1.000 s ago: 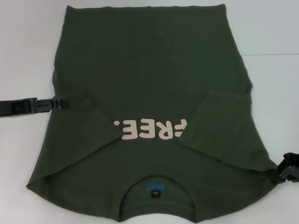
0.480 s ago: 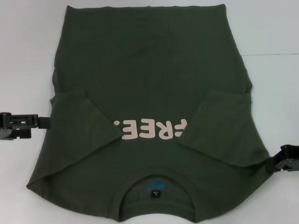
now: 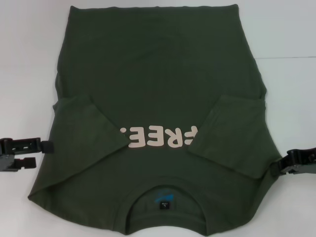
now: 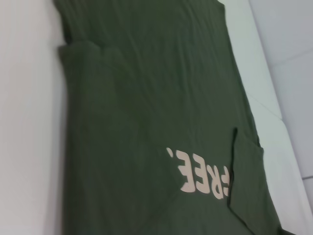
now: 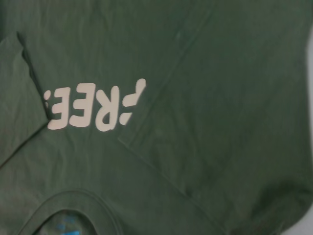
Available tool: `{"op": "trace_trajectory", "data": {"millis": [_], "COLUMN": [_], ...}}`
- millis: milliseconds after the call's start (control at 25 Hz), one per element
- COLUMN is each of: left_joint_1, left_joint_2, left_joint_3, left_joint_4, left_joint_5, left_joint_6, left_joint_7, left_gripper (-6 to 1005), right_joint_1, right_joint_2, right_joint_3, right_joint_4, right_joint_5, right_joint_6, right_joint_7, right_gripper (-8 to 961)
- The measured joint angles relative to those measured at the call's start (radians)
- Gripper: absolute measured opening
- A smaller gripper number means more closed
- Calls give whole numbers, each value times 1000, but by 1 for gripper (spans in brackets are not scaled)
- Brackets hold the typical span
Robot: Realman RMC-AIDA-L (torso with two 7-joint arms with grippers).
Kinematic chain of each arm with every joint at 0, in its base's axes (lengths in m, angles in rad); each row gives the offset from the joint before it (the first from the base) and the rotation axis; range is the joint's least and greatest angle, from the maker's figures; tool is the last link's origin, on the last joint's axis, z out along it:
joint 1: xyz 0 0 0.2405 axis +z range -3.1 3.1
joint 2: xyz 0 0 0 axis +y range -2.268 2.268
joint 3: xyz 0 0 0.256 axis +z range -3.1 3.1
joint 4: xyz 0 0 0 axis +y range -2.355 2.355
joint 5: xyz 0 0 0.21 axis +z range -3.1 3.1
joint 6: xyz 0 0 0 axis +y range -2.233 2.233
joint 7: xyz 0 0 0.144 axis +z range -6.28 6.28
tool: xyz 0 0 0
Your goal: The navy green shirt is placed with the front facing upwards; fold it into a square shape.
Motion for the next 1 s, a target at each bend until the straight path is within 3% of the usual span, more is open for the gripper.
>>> {"op": "trace_trajectory", "data": {"millis": [440,1000], "left_joint_1": [18,31], "left_joint_2": [-9,-22], "left_joint_3": [6,40], "left_joint_4": [41,36], "left_joint_5": [113,179], "left_joint_6": [-4,-54], "left_joint_7": [-108,-115], "left_gripper": [862,831], "right_joint_1": [29,53], "right_joint_2": [0,0], "right_joint_3": [-6,-17], "right_joint_4": [0,1], "right_joint_5": [16,15], "right_joint_6": [5,8], "right_joint_7": [-21,-39], "right_gripper": [44,44]}}
